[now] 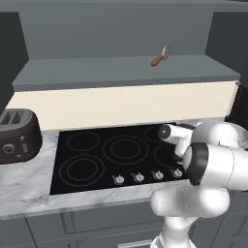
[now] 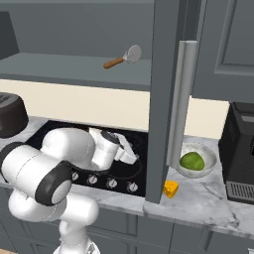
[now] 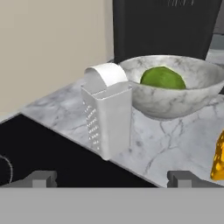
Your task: Pick the cheese from the fridge and the cheese grater from the cabinet and place them next to the salad bowl.
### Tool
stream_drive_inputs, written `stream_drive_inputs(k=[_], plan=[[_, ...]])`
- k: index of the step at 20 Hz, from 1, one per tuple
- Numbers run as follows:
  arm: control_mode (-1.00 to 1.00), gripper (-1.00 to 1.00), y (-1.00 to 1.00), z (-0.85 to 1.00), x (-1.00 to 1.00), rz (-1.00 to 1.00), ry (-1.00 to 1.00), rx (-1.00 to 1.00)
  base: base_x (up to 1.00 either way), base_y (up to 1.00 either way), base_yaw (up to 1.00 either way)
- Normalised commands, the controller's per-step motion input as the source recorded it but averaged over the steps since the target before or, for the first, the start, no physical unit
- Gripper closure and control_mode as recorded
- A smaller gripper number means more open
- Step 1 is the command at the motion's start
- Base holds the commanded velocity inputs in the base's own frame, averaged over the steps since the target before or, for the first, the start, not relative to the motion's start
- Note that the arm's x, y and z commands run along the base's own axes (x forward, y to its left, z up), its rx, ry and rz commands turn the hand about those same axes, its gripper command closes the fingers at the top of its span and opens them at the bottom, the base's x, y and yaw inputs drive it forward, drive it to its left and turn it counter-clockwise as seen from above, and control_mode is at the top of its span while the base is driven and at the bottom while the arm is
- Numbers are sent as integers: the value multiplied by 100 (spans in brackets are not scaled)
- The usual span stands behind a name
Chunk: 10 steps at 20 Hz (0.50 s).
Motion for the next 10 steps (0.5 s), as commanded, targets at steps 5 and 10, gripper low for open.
stream_drive_inputs(k=[5, 10], plan=[[-100, -100, 21, 46, -42, 44, 14, 0, 0, 0, 0], [-100, -100, 27, 58, -26, 41, 23, 0, 0, 0, 0]])
